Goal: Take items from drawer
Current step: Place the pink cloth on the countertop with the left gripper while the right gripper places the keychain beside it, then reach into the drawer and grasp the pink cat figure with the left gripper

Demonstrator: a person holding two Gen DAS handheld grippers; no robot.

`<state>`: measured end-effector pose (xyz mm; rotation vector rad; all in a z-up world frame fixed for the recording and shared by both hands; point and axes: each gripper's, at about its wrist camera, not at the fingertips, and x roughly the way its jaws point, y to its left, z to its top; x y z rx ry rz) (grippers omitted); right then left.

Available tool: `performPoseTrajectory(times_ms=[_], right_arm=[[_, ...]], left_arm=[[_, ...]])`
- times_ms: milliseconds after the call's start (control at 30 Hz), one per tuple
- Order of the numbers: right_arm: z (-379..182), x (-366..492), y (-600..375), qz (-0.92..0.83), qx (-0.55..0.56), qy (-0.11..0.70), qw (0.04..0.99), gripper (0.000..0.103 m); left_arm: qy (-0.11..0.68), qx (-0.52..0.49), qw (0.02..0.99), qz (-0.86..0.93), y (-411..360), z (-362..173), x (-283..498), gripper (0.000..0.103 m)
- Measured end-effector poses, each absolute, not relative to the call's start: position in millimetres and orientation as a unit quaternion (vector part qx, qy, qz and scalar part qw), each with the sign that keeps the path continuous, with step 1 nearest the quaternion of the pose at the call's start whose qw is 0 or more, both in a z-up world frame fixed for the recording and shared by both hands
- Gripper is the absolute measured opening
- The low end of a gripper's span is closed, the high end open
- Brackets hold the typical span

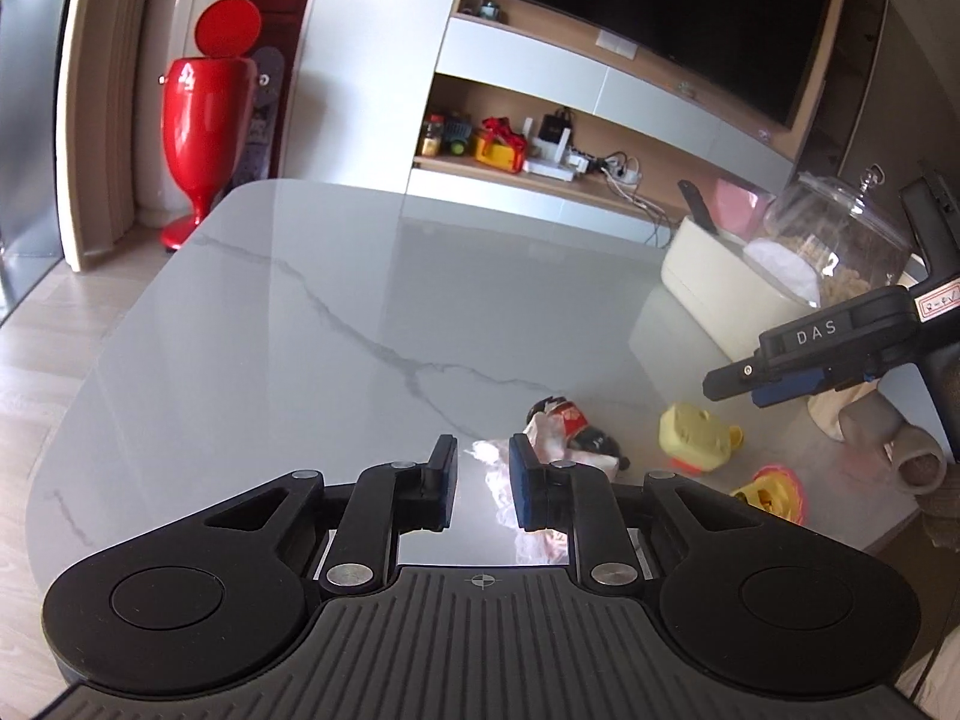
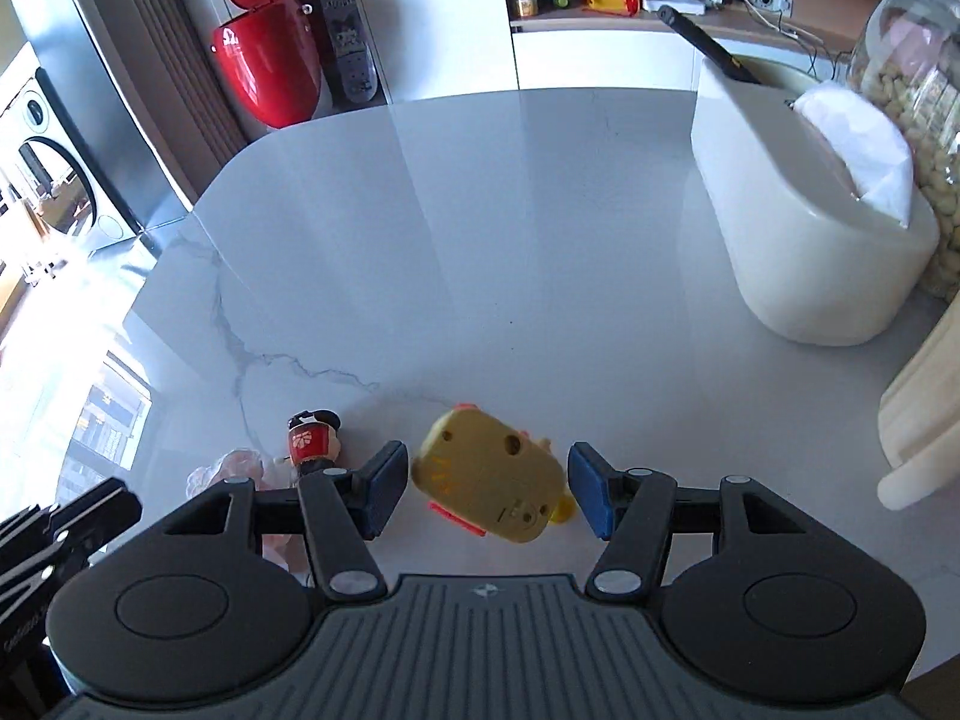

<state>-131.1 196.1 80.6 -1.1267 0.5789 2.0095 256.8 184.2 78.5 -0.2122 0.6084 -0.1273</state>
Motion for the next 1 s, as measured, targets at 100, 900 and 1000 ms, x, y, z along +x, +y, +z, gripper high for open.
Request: performPoseTrajectory(times_ms=[100,900,1000], right_arm=[[83,-123,195,0.790,-0.432,0.225,0.373,0.075],[37,107,151,0.769,-0.438,0.253,0.392,0.094],[48,120,157,0.777,-0.396,0.292,0.392,0.096]], left_arm=[[0.297,-0.101,0.944,-0.104,182,81,250,0.020],[0.548,0.171,0.752,-0.323,-45,-61,237,0.020],[0.535,0.131,0.784,-0.287,-60,-64,258,0.020]])
